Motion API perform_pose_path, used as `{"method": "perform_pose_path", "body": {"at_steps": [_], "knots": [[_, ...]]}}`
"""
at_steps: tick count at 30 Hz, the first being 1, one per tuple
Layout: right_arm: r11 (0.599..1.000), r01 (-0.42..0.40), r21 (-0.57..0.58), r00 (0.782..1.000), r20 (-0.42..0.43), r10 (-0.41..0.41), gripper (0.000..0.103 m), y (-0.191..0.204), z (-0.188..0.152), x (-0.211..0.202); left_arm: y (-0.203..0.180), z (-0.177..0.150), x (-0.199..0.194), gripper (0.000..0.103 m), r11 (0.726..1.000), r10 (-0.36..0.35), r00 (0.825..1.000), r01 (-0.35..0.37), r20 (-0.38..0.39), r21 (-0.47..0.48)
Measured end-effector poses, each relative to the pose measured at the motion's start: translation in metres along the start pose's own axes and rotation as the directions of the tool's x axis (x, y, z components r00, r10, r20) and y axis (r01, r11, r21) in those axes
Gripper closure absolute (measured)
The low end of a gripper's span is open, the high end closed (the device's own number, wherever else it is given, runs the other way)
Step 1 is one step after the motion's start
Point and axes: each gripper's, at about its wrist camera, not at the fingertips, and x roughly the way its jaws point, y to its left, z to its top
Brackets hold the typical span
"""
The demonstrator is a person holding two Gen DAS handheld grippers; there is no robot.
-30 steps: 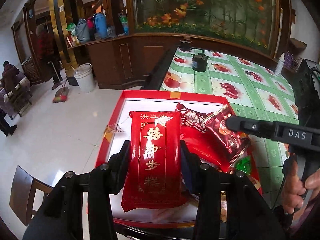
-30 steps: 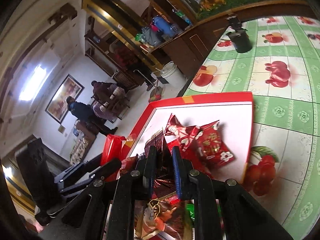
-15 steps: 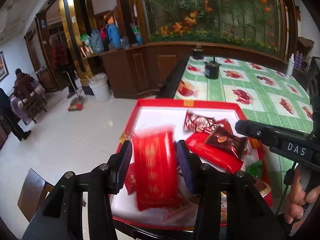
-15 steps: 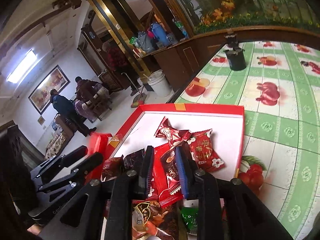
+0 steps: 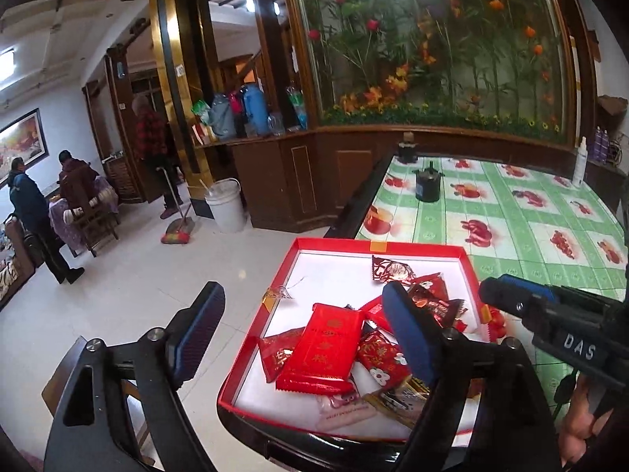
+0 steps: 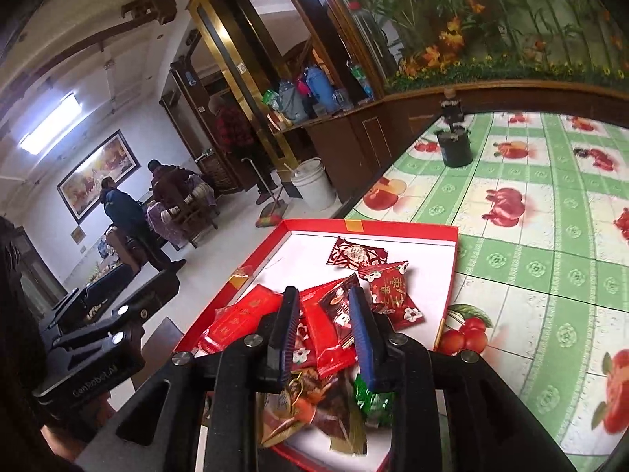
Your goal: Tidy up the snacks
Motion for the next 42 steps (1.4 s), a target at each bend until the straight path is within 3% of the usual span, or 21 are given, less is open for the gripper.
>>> {"method": "perform_pose_path", "body": {"at_steps": [4, 11, 13, 15, 23, 25, 30, 42], "knots": [[1.000, 0.008, -0.030, 0.998, 0.055, -0.007, 0.071, 0.010, -0.006, -0.027, -0.005, -0.001, -0.017, 0.018, 0.999, 0.037, 0.999, -0.037, 0.037, 0.002], [0.995, 0.061, -0.076, 0.981, 0.186, -0.046, 0.052, 0.030, -0.018, -0.086, -0.010, -0.005, -0.055, 0.011, 0.997, 0.075, 0.993, -0.075, 0.090, -0.002], [0.992, 0.085, -0.091, 0.972, 0.227, -0.062, 0.036, 0.039, -0.026, -0.103, -0.009, -0.010, -0.066, 0.011, 0.995, 0.101, 0.990, -0.102, 0.097, -0.004], [0.986, 0.124, -0.114, 0.959, 0.269, -0.089, 0.028, 0.050, -0.036, -0.119, -0.007, -0.014, -0.078, 0.011, 0.993, 0.117, 0.988, -0.117, 0.101, -0.010], [0.974, 0.174, -0.144, 0.942, 0.314, -0.122, 0.022, 0.078, -0.079, -0.160, 0.019, -0.047, -0.123, 0.007, 0.997, 0.034, 0.983, -0.022, 0.178, -0.073], [0.970, 0.179, -0.164, 0.942, 0.314, -0.121, 0.022, 0.080, -0.085, -0.164, 0.020, -0.049, -0.124, 0.000, 0.996, 0.043, 0.984, -0.029, 0.174, -0.083], [0.959, 0.190, -0.211, 0.940, 0.322, -0.115, 0.021, 0.084, -0.087, -0.159, 0.016, -0.048, -0.113, 0.000, 0.993, 0.076, 0.985, -0.061, 0.155, -0.099], [0.976, 0.172, -0.135, 0.948, 0.292, -0.126, 0.021, 0.071, -0.085, -0.153, 0.009, -0.062, -0.115, 0.000, 0.996, 0.076, 0.991, -0.070, 0.112, -0.058]]}}
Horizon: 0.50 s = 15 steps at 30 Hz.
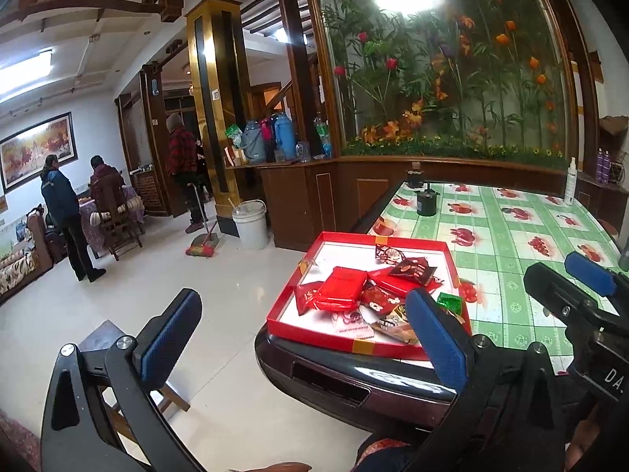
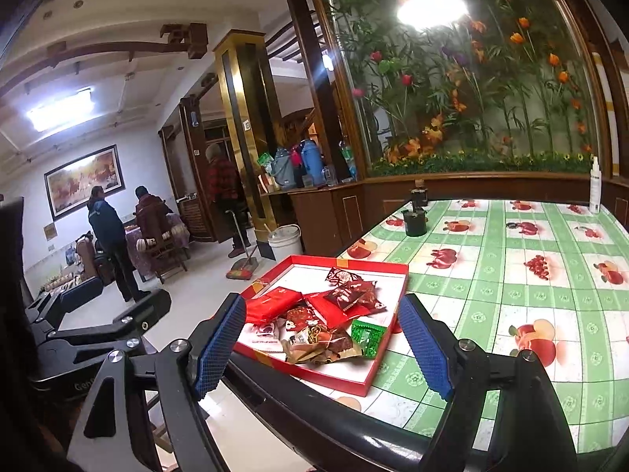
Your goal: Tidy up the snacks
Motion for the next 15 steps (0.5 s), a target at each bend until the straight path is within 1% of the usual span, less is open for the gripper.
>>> {"method": "perform_pose_path", "body": {"at_steps": [6, 15], "knots": [[0.999, 0.004, -0.045, 1.000, 0.009, -0.004, 0.021, 0.0083, -0.0007, -0.0003, 0.0004, -0.0024, -0.0010, 0.000, 1.000, -0.001, 1.000, 0.001, -0.007, -0.004], [1.000, 0.009, -0.019, 1.000, 0.006, -0.009, 0.021, 0.0031, 0.0004, 0.0018, 0.0011, -0.0043, -0.0001, 0.000, 1.000, -0.003, 1.000, 0.003, -0.021, -0.002]]}}
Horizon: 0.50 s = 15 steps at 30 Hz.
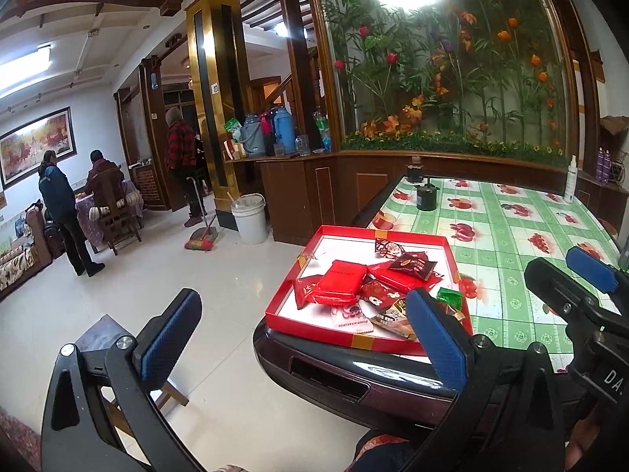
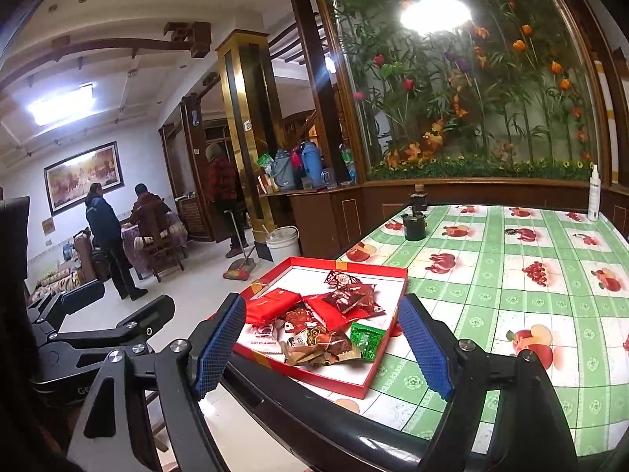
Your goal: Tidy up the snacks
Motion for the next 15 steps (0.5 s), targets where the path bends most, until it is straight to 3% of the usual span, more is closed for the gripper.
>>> {"method": "perform_pose_path", "body": {"at_steps": [15], "knots": [[1.000, -0.006, -0.027, 1.000, -0.013, 0.006, 0.021, 0.0000, -0.0008, 0.0047, -0.0047, 0.0037, 0.0033, 0.000, 0.999, -0.044, 0.999, 0.044, -0.025, 0.001]]}}
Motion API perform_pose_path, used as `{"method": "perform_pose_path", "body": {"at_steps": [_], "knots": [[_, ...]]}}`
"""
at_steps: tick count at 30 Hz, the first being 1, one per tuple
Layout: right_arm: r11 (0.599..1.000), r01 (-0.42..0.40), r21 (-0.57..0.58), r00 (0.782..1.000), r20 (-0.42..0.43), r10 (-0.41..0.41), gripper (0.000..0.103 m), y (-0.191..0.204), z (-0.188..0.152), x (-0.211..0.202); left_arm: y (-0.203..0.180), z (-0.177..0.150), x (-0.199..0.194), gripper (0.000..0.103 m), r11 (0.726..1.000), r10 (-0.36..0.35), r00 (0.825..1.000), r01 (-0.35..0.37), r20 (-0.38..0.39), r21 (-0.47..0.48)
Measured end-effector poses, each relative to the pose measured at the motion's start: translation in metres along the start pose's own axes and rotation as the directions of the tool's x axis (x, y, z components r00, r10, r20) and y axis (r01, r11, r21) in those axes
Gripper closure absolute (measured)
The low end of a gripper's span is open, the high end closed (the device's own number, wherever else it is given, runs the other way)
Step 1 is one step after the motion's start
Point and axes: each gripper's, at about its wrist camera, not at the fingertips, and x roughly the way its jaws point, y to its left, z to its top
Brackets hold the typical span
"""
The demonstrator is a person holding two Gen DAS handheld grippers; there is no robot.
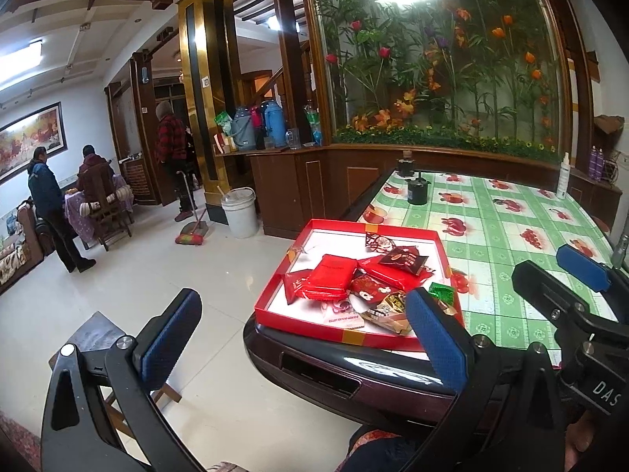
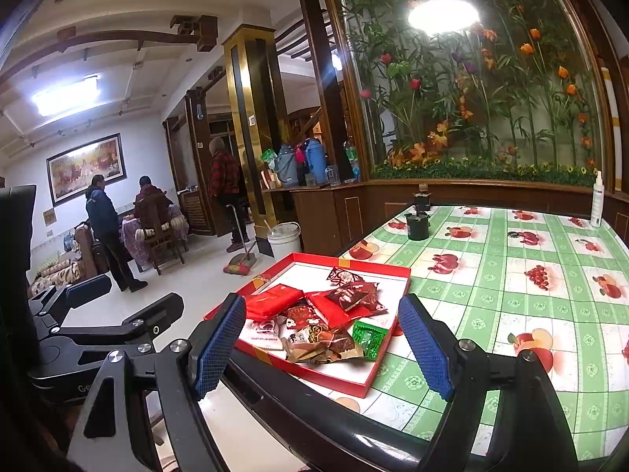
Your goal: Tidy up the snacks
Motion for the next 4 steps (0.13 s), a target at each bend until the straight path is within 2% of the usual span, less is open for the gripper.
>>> {"method": "perform_pose_path", "body": {"at_steps": [4], "knots": [[1.000, 0.002, 0.001, 1.000, -0.001, -0.002, 0.021, -0.0007, -0.0003, 0.0003, -0.0020, 0.0025, -0.0001, 0.000, 1.000, -0.004, 1.000, 0.004, 0.008, 0.001]]}}
